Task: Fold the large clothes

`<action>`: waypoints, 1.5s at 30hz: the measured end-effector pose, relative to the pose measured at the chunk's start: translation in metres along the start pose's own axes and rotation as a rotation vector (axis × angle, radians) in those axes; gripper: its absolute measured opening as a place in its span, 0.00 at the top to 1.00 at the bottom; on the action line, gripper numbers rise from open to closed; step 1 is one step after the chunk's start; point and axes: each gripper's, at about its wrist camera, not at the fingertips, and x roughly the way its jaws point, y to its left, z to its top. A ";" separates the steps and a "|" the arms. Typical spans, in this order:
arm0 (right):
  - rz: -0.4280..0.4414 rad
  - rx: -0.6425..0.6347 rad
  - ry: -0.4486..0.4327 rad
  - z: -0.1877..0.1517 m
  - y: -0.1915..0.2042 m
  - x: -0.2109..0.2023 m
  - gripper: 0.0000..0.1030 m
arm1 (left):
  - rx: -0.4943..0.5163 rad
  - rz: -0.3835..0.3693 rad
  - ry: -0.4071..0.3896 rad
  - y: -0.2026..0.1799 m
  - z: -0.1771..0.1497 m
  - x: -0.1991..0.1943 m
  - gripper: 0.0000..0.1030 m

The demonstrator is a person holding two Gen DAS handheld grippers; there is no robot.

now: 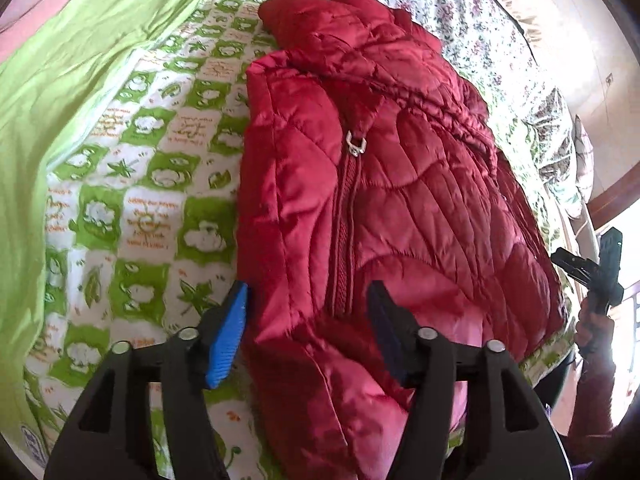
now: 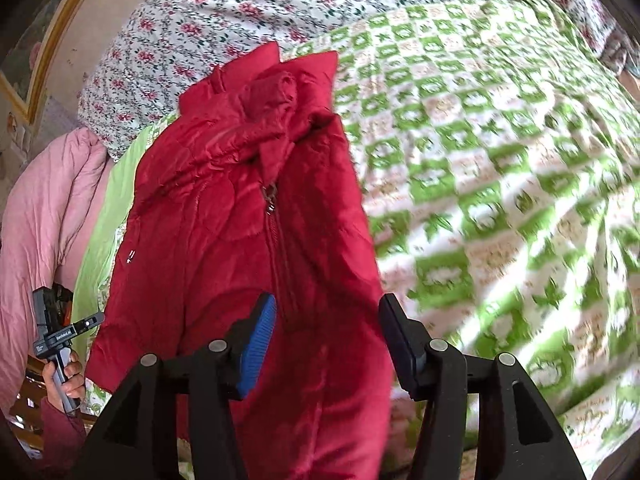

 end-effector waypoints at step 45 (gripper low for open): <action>0.215 -0.020 0.153 -0.050 0.004 -0.001 0.77 | 0.161 -0.079 0.055 -0.030 -0.043 -0.011 0.82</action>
